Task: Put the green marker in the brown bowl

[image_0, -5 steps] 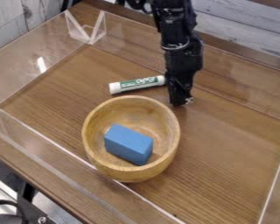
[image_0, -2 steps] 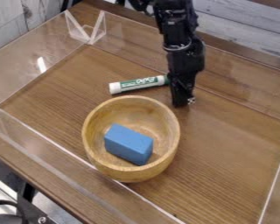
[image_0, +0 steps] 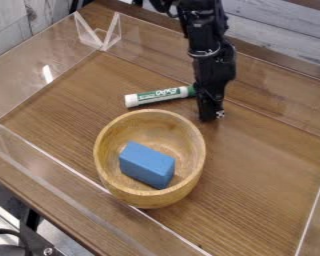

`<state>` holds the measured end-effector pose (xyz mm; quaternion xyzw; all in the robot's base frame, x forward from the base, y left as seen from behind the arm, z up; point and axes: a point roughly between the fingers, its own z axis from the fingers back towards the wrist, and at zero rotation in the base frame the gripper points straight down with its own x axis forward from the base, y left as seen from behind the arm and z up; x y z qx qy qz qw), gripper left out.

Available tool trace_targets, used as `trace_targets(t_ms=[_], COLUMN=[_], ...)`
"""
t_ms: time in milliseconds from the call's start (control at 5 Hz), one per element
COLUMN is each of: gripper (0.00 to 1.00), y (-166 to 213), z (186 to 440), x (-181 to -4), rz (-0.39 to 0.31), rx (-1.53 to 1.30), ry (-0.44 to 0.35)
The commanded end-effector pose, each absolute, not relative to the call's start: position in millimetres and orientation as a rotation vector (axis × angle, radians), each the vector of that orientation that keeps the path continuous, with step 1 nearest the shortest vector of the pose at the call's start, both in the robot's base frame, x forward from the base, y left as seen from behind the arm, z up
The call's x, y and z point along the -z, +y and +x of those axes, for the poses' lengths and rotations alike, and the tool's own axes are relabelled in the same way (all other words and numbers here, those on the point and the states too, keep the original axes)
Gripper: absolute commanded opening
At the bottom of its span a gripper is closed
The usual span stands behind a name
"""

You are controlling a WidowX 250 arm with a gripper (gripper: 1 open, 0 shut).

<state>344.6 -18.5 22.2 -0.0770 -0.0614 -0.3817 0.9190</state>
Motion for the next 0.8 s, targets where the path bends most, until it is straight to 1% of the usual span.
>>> trace_targets(t_ms=[0, 600], gripper=[0.00, 0.00], y=[-23.4, -25.2], z=[355.2, 356.2], x=[-36.7, -37.1], rz=[-0.143, -0.160], rx=[0.803, 0.813], ry=[-0.172, -0.162])
